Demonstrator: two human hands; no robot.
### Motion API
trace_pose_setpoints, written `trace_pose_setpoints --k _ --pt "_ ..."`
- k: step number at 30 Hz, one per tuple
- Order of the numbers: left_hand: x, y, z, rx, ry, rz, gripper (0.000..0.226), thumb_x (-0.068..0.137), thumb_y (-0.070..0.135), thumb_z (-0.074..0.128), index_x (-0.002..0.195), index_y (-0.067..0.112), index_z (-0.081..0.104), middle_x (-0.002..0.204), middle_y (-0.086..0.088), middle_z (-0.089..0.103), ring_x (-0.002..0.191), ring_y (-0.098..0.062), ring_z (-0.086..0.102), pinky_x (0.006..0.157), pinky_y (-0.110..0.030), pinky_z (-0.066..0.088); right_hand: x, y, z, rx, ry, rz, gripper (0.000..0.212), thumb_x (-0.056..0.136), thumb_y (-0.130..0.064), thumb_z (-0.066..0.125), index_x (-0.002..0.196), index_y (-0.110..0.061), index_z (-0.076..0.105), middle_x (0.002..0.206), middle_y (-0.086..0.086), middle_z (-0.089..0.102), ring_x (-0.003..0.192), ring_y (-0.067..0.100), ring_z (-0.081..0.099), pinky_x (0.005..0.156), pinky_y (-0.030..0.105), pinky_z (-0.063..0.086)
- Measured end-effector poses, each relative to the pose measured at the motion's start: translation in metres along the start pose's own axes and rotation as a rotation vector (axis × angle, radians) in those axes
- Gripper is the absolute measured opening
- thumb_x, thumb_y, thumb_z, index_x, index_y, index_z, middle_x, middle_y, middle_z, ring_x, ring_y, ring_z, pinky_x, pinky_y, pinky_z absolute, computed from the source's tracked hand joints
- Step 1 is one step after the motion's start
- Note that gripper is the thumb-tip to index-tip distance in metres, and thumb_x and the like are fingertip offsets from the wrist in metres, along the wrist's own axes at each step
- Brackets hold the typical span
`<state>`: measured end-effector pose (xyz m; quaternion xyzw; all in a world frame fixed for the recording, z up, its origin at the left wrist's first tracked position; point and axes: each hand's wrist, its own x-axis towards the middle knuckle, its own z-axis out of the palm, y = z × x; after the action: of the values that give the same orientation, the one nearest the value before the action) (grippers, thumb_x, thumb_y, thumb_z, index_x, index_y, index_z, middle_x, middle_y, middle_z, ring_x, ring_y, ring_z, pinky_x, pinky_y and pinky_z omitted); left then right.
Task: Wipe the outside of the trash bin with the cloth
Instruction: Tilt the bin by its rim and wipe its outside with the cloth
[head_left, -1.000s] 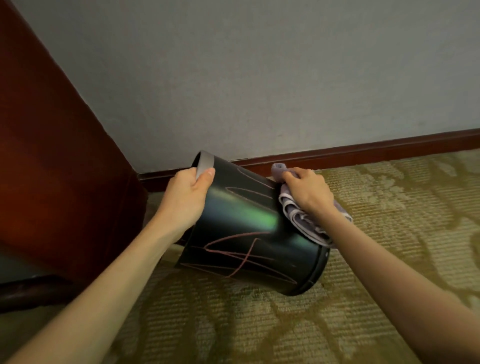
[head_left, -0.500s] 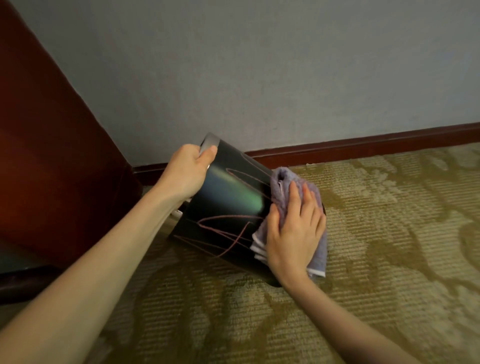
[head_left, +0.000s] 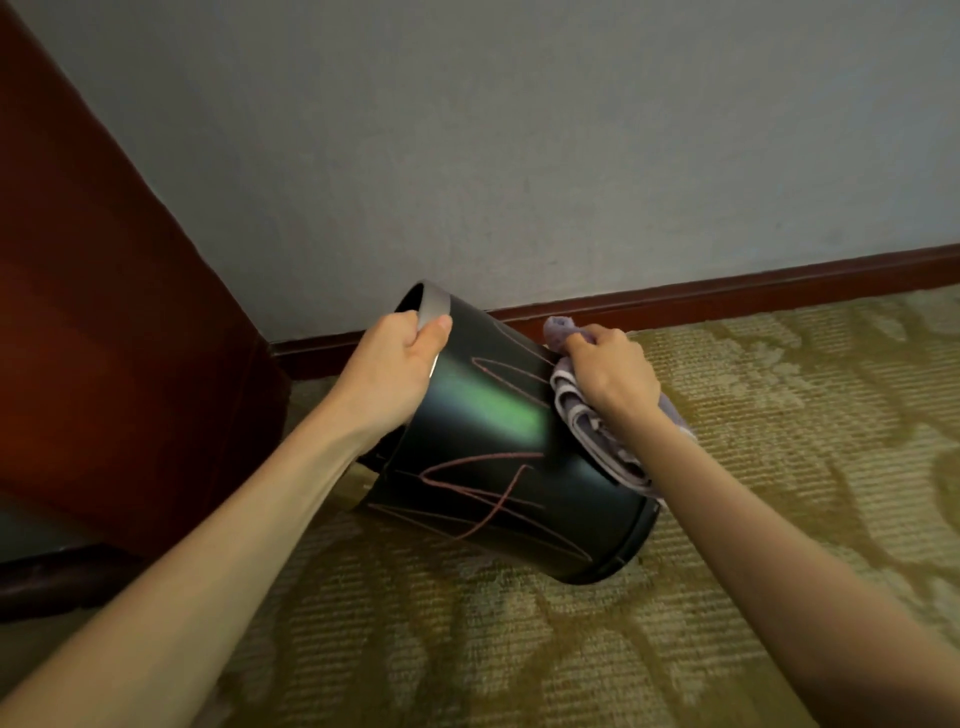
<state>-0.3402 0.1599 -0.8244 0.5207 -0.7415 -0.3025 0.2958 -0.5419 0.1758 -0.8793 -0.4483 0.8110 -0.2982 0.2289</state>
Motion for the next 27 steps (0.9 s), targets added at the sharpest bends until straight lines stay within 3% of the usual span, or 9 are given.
trace_pose_setpoints --k 6,9,14,21,23,25,27 --pt "0.009 -0.011 -0.008 0.042 0.002 -0.06 0.056 0.1 0.037 0.039 0.092 -0.015 0.056 0.077 -0.017 0.052 0.071 -0.036 0.055 0.066 -0.049 0.043 -0.032 0.002 0.019 -0.053 0.167 -0.104 0.046 0.091 -0.035 0.038 0.134 -0.022 0.048 0.136 0.009 0.052 0.126 0.032 0.043 0.106 0.046 0.027" --pt "0.015 -0.012 -0.008 0.031 0.006 -0.07 0.055 0.1 0.036 0.04 0.089 -0.015 0.055 0.076 -0.013 0.05 0.07 -0.026 0.05 0.065 -0.039 0.036 -0.064 0.002 0.033 -0.025 0.301 -0.162 0.05 0.093 -0.037 0.04 0.14 -0.023 0.041 0.146 0.004 0.043 0.136 0.025 0.033 0.113 0.043 0.021" --pt "0.013 -0.018 -0.013 -0.023 0.011 -0.09 0.054 0.099 0.036 0.042 0.09 -0.015 0.058 0.075 -0.014 0.054 0.071 -0.024 0.054 0.066 -0.036 0.038 -0.103 -0.003 0.056 -0.04 0.462 -0.221 0.054 0.09 -0.039 0.038 0.138 -0.015 0.046 0.144 0.009 0.046 0.135 0.029 0.037 0.112 0.044 0.021" --pt "0.003 -0.023 -0.014 -0.136 0.014 -0.154 0.05 0.097 0.039 0.042 0.094 -0.006 0.062 0.089 -0.007 0.05 0.079 -0.021 0.047 0.071 -0.038 0.037 -0.071 -0.012 0.041 -0.021 0.298 -0.247 0.047 0.093 -0.035 0.04 0.137 -0.021 0.045 0.142 0.001 0.048 0.135 0.02 0.035 0.113 0.038 0.016" --pt "-0.001 -0.021 -0.013 -0.128 0.009 -0.14 0.053 0.097 0.039 0.041 0.095 -0.011 0.059 0.087 -0.008 0.052 0.079 -0.022 0.05 0.071 -0.045 0.043 -0.056 -0.018 0.035 0.005 0.246 -0.234 0.041 0.091 -0.034 0.04 0.128 -0.021 0.053 0.133 0.001 0.055 0.125 0.022 0.044 0.108 0.04 0.022" --pt "-0.006 -0.018 -0.012 -0.125 -0.007 -0.114 0.056 0.097 0.039 0.04 0.1 -0.014 0.056 0.086 -0.011 0.056 0.079 -0.025 0.055 0.08 -0.056 0.048 -0.039 -0.025 0.027 0.03 0.183 -0.192 0.034 0.089 -0.034 0.039 0.111 -0.019 0.06 0.116 0.005 0.063 0.109 0.027 0.053 0.098 0.042 0.03" --pt "-0.009 -0.014 -0.01 -0.135 -0.01 -0.091 0.056 0.096 0.039 0.04 0.101 -0.015 0.055 0.086 -0.015 0.059 0.078 -0.035 0.061 0.084 -0.059 0.048 -0.023 -0.03 0.018 0.037 0.091 -0.128 0.034 0.088 -0.036 0.039 0.104 -0.019 0.064 0.108 0.01 0.067 0.101 0.032 0.056 0.093 0.043 0.035"
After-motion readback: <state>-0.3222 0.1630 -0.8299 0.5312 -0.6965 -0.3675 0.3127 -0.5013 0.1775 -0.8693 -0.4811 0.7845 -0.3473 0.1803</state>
